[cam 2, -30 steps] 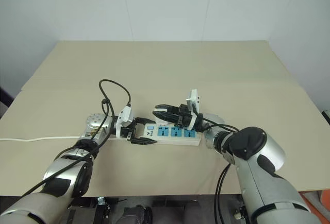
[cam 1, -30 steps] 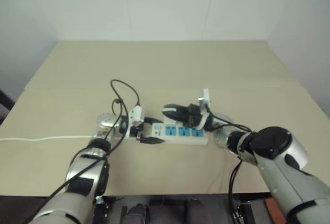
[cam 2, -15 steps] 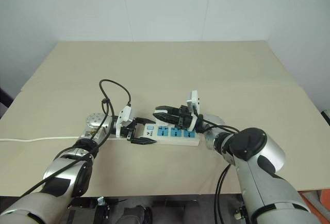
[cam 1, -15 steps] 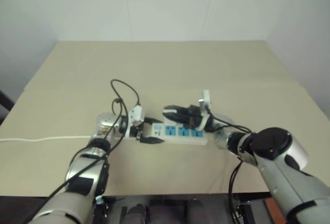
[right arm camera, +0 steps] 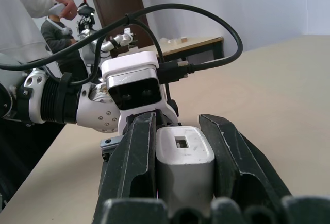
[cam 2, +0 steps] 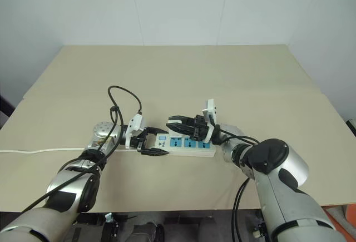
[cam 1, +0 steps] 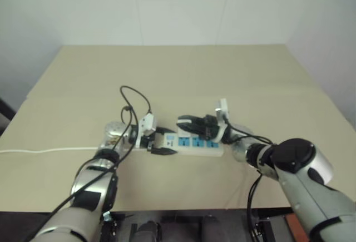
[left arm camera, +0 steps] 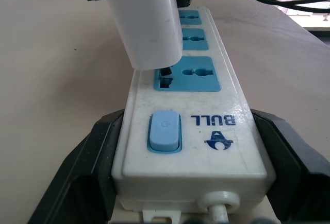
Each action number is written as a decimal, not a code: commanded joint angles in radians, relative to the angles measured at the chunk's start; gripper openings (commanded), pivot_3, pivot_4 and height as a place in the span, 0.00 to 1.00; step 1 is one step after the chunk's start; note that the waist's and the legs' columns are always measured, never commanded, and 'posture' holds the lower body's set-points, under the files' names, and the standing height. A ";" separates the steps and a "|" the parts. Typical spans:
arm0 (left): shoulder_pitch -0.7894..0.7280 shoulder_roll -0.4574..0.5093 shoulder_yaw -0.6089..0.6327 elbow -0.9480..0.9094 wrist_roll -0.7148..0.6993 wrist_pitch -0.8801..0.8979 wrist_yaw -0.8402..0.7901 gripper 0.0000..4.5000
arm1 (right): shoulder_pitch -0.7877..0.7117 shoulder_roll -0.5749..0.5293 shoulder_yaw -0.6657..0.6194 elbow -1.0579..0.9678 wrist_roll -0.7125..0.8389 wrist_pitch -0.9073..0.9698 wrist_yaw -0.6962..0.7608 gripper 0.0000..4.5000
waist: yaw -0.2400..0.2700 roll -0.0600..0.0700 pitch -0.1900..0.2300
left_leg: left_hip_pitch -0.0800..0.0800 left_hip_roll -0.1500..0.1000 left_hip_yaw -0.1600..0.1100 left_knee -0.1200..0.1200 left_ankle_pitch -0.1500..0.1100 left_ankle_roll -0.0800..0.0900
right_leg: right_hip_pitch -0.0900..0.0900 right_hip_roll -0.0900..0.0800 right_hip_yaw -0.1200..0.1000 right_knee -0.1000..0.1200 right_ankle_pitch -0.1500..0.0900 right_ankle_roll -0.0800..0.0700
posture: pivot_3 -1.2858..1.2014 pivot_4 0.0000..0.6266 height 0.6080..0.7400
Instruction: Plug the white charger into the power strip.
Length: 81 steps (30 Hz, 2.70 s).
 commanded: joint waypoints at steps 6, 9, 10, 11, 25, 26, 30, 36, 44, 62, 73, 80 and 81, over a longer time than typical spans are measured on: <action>-0.020 0.008 -0.004 -0.008 0.005 0.006 0.005 0.73 | 0.024 0.014 -0.011 0.023 -0.017 -0.048 -0.028 0.25 | 0.000 0.000 0.000 | 0.000 0.000 0.000 0.000 0.000 0.000 | 0.000 0.000 0.000 0.000 0.000 0.000 | 0.52 0.24 1.00; -0.018 0.008 -0.005 -0.009 0.005 0.005 0.005 0.73 | 0.019 0.017 -0.009 0.023 -0.021 -0.032 -0.031 0.25 | 0.000 0.000 0.000 | 0.000 0.000 0.000 0.000 0.000 0.000 | 0.000 0.000 0.000 0.000 0.000 0.000 | 0.52 0.24 1.00; -0.018 0.008 -0.004 -0.009 0.005 0.005 0.005 0.73 | 0.016 0.016 -0.009 0.023 -0.023 -0.017 -0.028 0.25 | 0.000 0.000 0.000 | 0.000 0.000 0.000 0.000 0.000 0.000 | 0.000 0.000 0.000 0.000 0.000 0.000 | 0.52 0.24 1.00; -0.018 0.008 -0.005 -0.009 0.005 0.005 0.005 0.73 | 0.016 0.017 -0.007 0.023 -0.026 -0.014 -0.030 0.25 | 0.000 0.000 0.000 | 0.000 0.000 0.000 0.000 0.000 0.000 | 0.000 0.000 0.000 0.000 0.000 0.000 | 0.52 0.24 1.00; -0.020 0.008 -0.002 -0.005 0.005 0.003 0.009 0.73 | 0.133 0.044 -0.018 0.023 -0.096 -0.262 -0.093 0.25 | 0.000 -0.009 -0.005 | 0.002 0.000 0.000 -0.001 0.000 0.000 | 0.001 0.000 0.000 -0.001 0.000 0.000 | 0.52 0.24 1.00; -0.020 0.008 -0.002 -0.005 0.006 0.003 0.009 0.73 | 0.145 0.047 -0.018 0.023 -0.104 -0.273 -0.102 0.25 | 0.000 -0.012 -0.008 | 0.004 0.000 0.000 -0.002 0.000 0.000 | 0.002 0.000 0.000 -0.001 0.000 0.000 | 0.52 0.24 1.00; -0.021 0.012 -0.001 -0.005 0.008 0.002 0.009 0.73 | 0.175 0.043 -0.009 0.023 -0.125 -0.287 -0.135 0.25 | 0.001 -0.021 -0.013 | 0.011 0.001 0.000 -0.007 0.000 0.000 | 0.009 0.001 0.000 -0.005 0.000 0.000 | 0.52 0.24 1.00; -0.023 0.015 -0.001 -0.003 0.006 0.002 0.006 0.73 | 0.176 0.032 0.014 0.023 -0.126 -0.205 -0.134 0.25 | 0.001 -0.022 -0.013 | 0.020 0.002 -0.001 -0.012 -0.002 0.003 | 0.019 0.001 -0.001 -0.016 0.000 0.000 | 0.52 0.24 1.00; -0.022 0.016 -0.001 -0.002 0.005 0.001 -0.001 0.73 | 0.185 0.023 0.069 0.023 -0.127 -0.121 -0.152 0.25 | 0.001 -0.024 -0.015 | 0.021 0.002 -0.001 -0.012 -0.003 0.004 | 0.020 0.001 -0.001 -0.017 0.001 -0.001 | 0.52 0.24 1.00; -0.016 0.028 0.003 -0.008 0.007 -0.007 -0.004 0.73 | 0.184 -0.007 0.200 0.023 -0.131 -0.083 -0.187 0.25 | 0.001 -0.024 -0.016 | 0.036 0.004 -0.001 -0.016 -0.010 0.006 | 0.035 0.003 -0.001 -0.022 0.000 -0.001 | 0.52 0.24 1.00; -0.014 0.031 0.004 -0.008 0.009 -0.008 -0.002 0.73 | 0.169 -0.019 0.201 0.023 -0.093 -0.093 -0.163 0.71 | 0.003 -0.028 -0.018 | 0.036 0.009 -0.001 -0.015 -0.013 0.005 | 0.035 0.006 -0.001 -0.023 0.000 -0.001 | 0.52 0.24 1.00; -0.014 0.031 0.005 -0.009 0.008 -0.010 0.000 0.73 | 0.178 -0.021 0.195 0.023 -0.081 -0.139 -0.149 0.99 | 0.004 -0.028 -0.019 | 0.036 0.011 -0.001 -0.015 -0.014 0.004 | 0.035 0.007 -0.002 -0.024 0.000 -0.001 | 0.52 0.24 1.00; -0.014 0.031 0.005 -0.009 0.009 -0.010 0.001 0.73 | 0.177 -0.023 0.193 0.023 -0.082 -0.149 -0.148 0.99 | 0.004 -0.029 -0.019 | 0.036 0.011 -0.001 -0.015 -0.014 0.004 | 0.035 0.007 -0.002 -0.024 0.000 -0.001 | 0.52 0.24 1.00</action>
